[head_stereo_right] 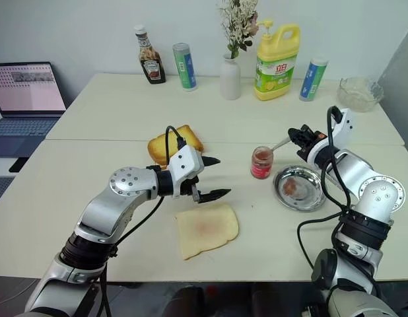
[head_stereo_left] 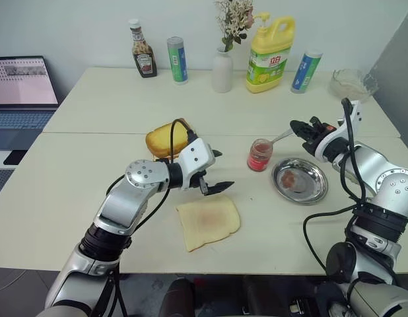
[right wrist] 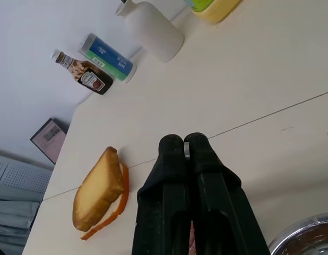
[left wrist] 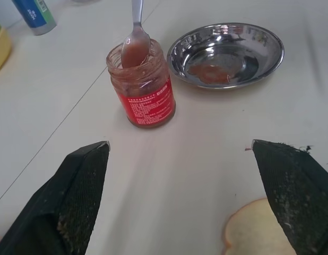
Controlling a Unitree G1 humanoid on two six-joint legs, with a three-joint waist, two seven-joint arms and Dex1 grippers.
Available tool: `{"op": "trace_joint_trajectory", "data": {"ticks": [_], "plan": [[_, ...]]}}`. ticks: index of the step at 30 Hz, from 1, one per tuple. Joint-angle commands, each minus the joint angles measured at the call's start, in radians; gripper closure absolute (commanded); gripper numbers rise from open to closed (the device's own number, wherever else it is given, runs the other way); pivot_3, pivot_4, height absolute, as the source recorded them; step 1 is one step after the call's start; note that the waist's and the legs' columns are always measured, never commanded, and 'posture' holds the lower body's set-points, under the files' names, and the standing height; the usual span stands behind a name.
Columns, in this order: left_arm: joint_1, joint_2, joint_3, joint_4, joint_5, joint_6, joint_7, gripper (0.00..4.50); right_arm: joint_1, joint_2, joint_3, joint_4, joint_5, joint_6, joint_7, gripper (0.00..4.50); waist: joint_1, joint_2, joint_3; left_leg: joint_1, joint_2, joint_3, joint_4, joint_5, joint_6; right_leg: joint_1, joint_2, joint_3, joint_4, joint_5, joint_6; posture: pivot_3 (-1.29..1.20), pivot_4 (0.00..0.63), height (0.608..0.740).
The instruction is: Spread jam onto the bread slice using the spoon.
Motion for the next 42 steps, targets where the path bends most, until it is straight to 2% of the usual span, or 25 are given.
{"op": "trace_joint_trajectory", "data": {"ticks": [1, 7, 23, 33, 42], "plan": [[-0.009, -0.002, 0.001, -0.011, 0.006, -0.018, -0.003, 0.0, -0.008, -0.021, 0.003, -0.055, 0.029, -0.025, 0.017, 4.45, 0.0, 0.0, 0.0, -0.001, 0.0, 0.0, 0.0, 0.0, 0.0, -0.001, 0.0, 0.0, 0.0, 0.0, 0.0, 0.0, 0.15, 0.74], [-0.012, -0.002, 0.0, -0.003, 0.011, -0.025, -0.008, 0.0, -0.013, 0.003, -0.021, -0.044, 0.081, -0.049, -0.02, 4.45, 0.0, 0.0, 0.0, -0.008, 0.0, -0.001, 0.001, 0.0, 0.0, -0.008, 0.0, -0.001, 0.001, 0.0, 0.0, 0.0, 0.15, 0.74], [-0.017, -0.016, 0.012, 0.012, 0.009, -0.042, -0.007, 0.0, 0.027, -0.015, -0.053, 0.004, 0.242, -0.129, -0.133, 4.45, 0.001, 0.0, 0.0, -0.01, 0.0, -0.001, 0.001, 0.0, 0.0, -0.008, 0.0, -0.001, 0.001, 0.001, 0.0, 0.0, 0.15, 0.74], [-0.021, 0.014, 0.111, -0.036, -0.112, -0.001, -0.057, 0.0, 0.097, -0.039, -0.033, -0.008, 0.36, -0.171, -0.075, 4.45, -0.001, 0.0, 0.0, -0.009, 0.0, -0.001, 0.001, 0.0, 0.0, -0.009, 0.0, -0.001, 0.001, 0.001, 0.0, 0.0, 0.15, 0.74], [0.011, 0.111, 0.163, -0.099, -0.147, 0.045, -0.089, 0.0, 0.105, -0.07, 0.047, -0.101, 0.504, -0.179, -0.015, 4.45, -0.001, 0.0, 0.0, -0.01, 0.0, -0.001, 0.001, 0.0, 0.0, -0.009, 0.0, -0.002, 0.001, 0.001, 0.0, 0.0, 0.15, 0.74]]}}
